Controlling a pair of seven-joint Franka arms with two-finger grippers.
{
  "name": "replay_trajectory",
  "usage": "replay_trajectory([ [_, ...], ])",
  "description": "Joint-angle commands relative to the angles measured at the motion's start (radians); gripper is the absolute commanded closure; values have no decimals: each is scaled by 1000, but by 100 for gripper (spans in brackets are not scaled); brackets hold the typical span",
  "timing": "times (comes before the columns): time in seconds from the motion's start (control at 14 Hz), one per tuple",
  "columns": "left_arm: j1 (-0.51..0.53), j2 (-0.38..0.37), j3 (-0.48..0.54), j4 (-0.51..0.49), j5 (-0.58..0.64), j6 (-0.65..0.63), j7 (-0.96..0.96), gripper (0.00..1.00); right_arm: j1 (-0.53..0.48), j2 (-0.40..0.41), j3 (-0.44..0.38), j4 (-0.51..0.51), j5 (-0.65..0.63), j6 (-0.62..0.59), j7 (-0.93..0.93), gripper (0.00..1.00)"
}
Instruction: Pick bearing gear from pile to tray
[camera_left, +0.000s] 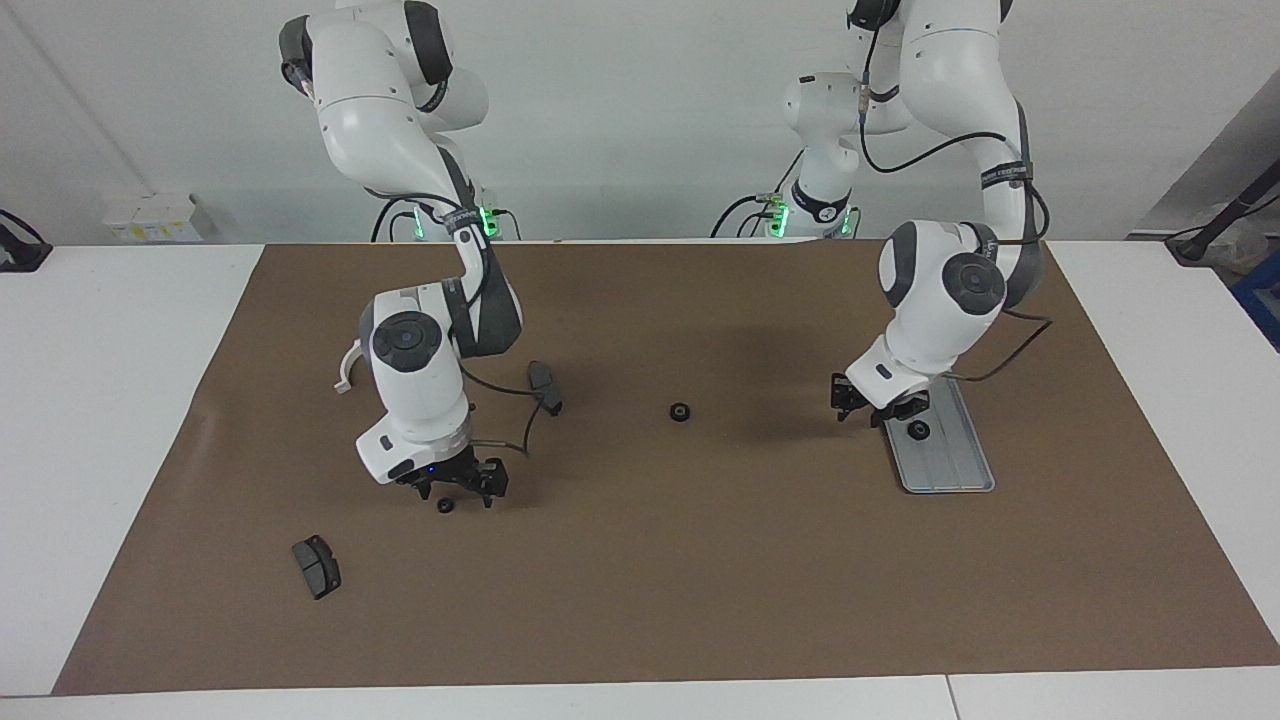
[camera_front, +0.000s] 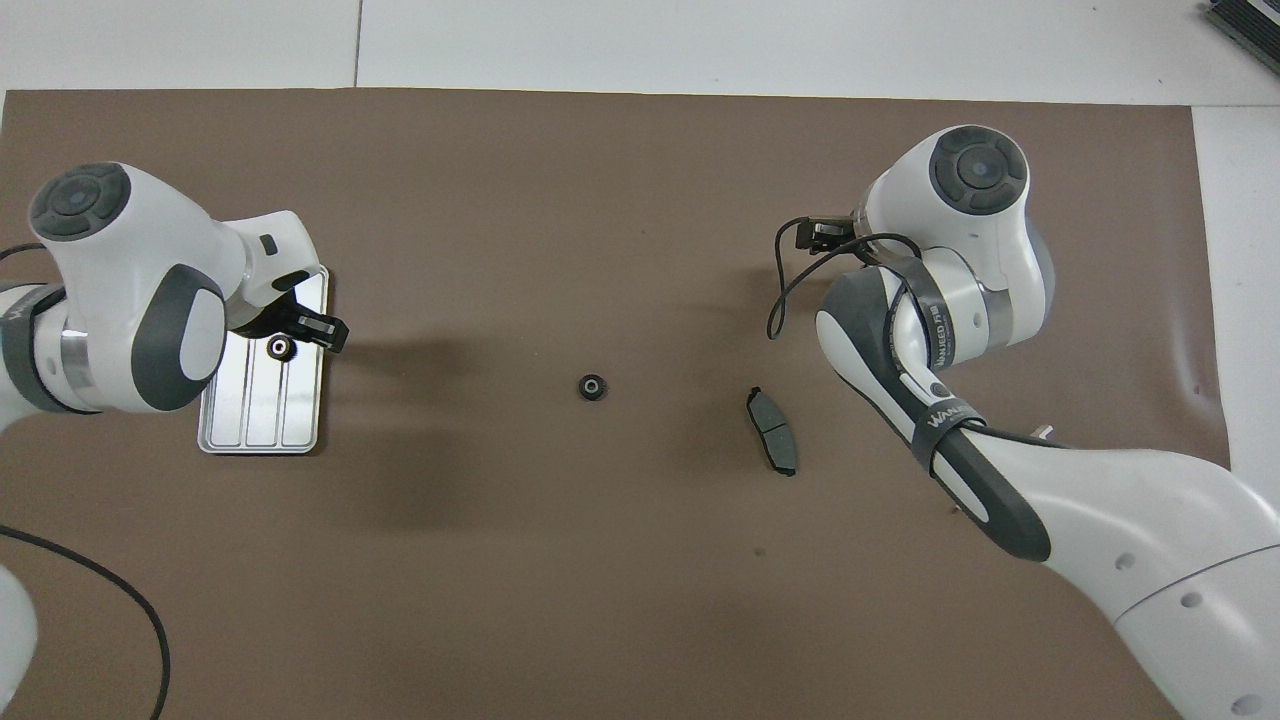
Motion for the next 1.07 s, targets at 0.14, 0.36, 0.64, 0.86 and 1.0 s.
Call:
replay_trajectory([
  [0.14, -147, -9, 11, -19, 4, 96, -316, 47, -38, -12, 17, -39, 57, 26, -30, 30],
  [0.36, -239, 29, 11, -23, 3, 212, -502, 40, -48, -12, 15, -39, 57, 26, -53, 35],
  [0.64, -314, 60, 10, -25, 1, 298, -631, 33, -57, -12, 17, -47, 58, 29, -54, 55],
  [0.86, -351, 60, 10, -34, -2, 295, -634, 33, -57, -12, 17, -51, 58, 29, -53, 66],
  [1.0, -365, 60, 10, -42, -2, 297, -643, 33, -55, -12, 17, -53, 58, 29, -51, 78],
])
